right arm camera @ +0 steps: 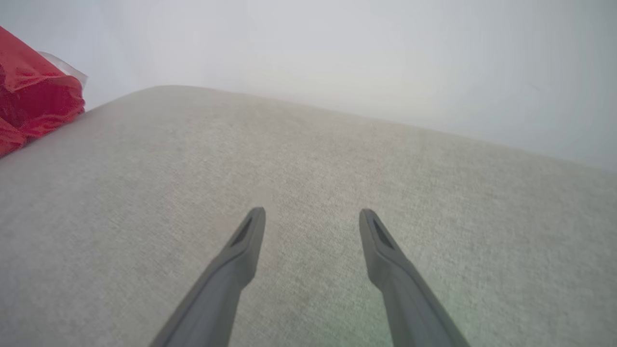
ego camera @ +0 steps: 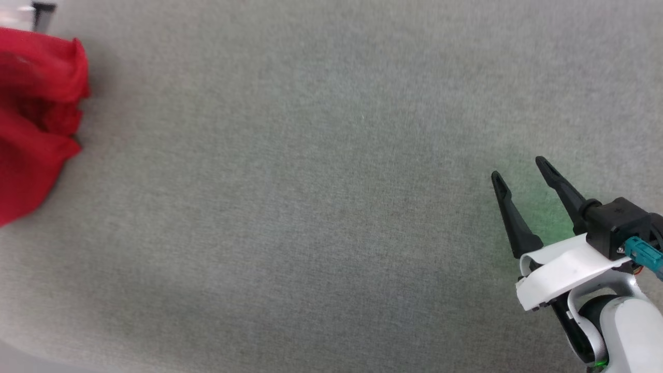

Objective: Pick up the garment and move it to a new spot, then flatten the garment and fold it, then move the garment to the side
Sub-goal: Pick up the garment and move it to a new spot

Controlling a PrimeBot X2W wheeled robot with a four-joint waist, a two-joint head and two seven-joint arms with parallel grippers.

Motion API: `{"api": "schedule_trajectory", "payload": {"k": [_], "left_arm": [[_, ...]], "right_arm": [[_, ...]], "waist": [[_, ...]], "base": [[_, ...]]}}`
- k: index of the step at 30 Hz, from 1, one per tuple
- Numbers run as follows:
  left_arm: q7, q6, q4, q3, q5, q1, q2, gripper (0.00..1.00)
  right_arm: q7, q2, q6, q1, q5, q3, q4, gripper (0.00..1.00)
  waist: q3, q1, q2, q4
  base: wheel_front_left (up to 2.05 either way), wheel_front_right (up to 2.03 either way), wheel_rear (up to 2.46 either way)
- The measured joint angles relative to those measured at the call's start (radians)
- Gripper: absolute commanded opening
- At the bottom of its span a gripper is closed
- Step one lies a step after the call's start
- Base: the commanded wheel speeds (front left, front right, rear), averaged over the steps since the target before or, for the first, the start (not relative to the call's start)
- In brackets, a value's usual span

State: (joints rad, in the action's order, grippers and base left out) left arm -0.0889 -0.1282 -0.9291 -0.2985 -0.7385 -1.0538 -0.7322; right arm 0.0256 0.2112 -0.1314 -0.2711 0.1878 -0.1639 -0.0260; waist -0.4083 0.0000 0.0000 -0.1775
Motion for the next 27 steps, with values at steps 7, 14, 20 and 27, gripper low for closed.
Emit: {"api": "schedule_trajectory", "payload": {"k": [7, 14, 20, 27], "left_arm": [[0.053, 0.000, 0.105, -0.048, 0.011, -0.051, -0.094, 0.00], [0.033, 0.000, 0.235, -0.071, 0.028, -0.090, -0.152, 0.00], [-0.031, 0.010, 0.398, -0.083, 0.034, -0.091, -0.185, 0.00], [-0.153, 0.061, 0.632, -0.088, 0.004, -0.047, -0.217, 0.00]], "right_arm": [[-0.048, -0.031, 0.000, 0.026, 0.022, 0.008, 0.050, 1.00], [-0.076, -0.055, 0.000, 0.045, 0.027, 0.003, 0.087, 1.00], [-0.104, -0.069, 0.000, 0.053, 0.040, 0.012, 0.107, 1.00], [-0.132, -0.074, 0.000, 0.062, 0.041, 0.052, 0.122, 1.00]], "waist": [[0.102, 0.0000, 0.0000, -0.014], [0.191, 0.0000, 0.0000, -0.028], [0.248, 0.0000, 0.0000, -0.029], [0.272, 0.0000, 0.0000, 0.020]], "base": [[0.00, 0.00, 0.00], [0.00, 0.00, 0.00], [0.00, 0.00, 0.00], [0.00, 0.00, 0.00]]}}
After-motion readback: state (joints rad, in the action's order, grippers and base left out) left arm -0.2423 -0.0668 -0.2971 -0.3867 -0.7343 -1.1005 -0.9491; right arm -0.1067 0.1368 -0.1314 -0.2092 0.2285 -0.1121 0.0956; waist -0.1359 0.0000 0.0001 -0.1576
